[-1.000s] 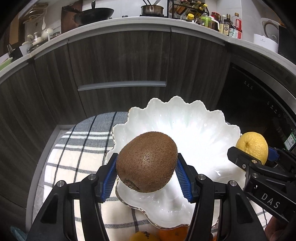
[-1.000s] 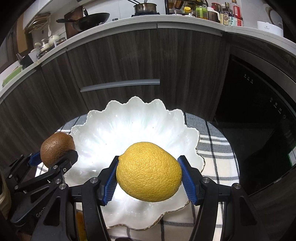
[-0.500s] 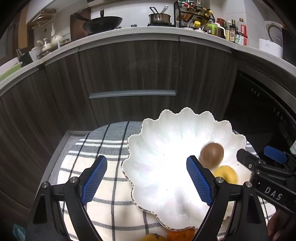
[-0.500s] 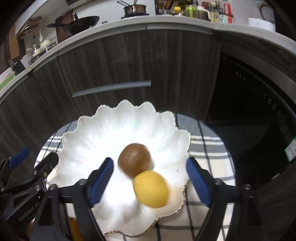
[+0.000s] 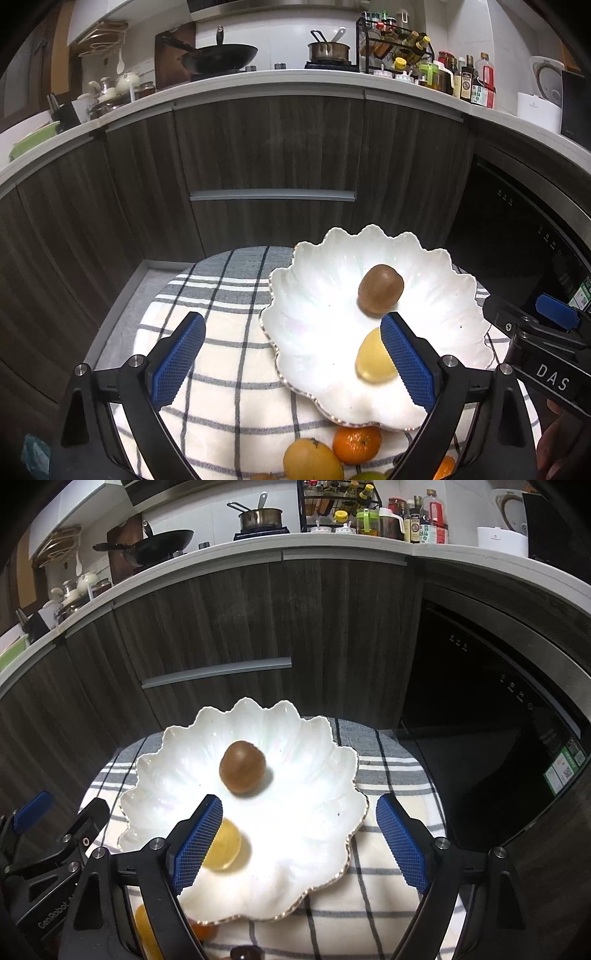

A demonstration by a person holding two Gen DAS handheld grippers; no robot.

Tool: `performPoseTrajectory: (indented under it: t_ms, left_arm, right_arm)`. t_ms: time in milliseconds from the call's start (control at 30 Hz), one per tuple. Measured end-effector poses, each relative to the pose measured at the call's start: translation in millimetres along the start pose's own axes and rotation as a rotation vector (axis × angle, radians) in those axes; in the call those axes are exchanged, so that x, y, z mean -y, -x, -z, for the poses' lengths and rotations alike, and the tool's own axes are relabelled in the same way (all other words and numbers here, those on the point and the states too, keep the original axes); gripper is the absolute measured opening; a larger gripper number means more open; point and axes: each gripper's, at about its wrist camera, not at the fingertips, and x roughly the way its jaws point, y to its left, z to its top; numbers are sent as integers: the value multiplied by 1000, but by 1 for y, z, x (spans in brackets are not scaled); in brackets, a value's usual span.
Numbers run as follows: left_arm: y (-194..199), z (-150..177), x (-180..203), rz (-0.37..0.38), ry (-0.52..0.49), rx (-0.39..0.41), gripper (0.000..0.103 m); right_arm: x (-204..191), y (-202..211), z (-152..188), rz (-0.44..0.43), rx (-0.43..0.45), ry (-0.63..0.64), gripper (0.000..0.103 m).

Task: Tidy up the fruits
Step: 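Open both grippers to drop the kiwi and lemon into the white bowl, then move both grippers back toward the remaining fruits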

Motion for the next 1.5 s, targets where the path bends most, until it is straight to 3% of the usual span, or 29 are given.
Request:
performPoseTrajectory:
  t_ms: [700, 1167, 1500]
  left_arm:
    - [68, 41, -12, -11, 25, 21, 98]
    - [83, 74, -18, -40, 11, 17, 99]
    - [98, 95, -3, -11, -14, 26, 99]
  right_arm:
    - [3, 72, 40, 27, 48, 7, 88]
    - [1, 79, 69, 25, 15, 8, 88]
    - [16, 96, 96, 63, 13, 21, 88]
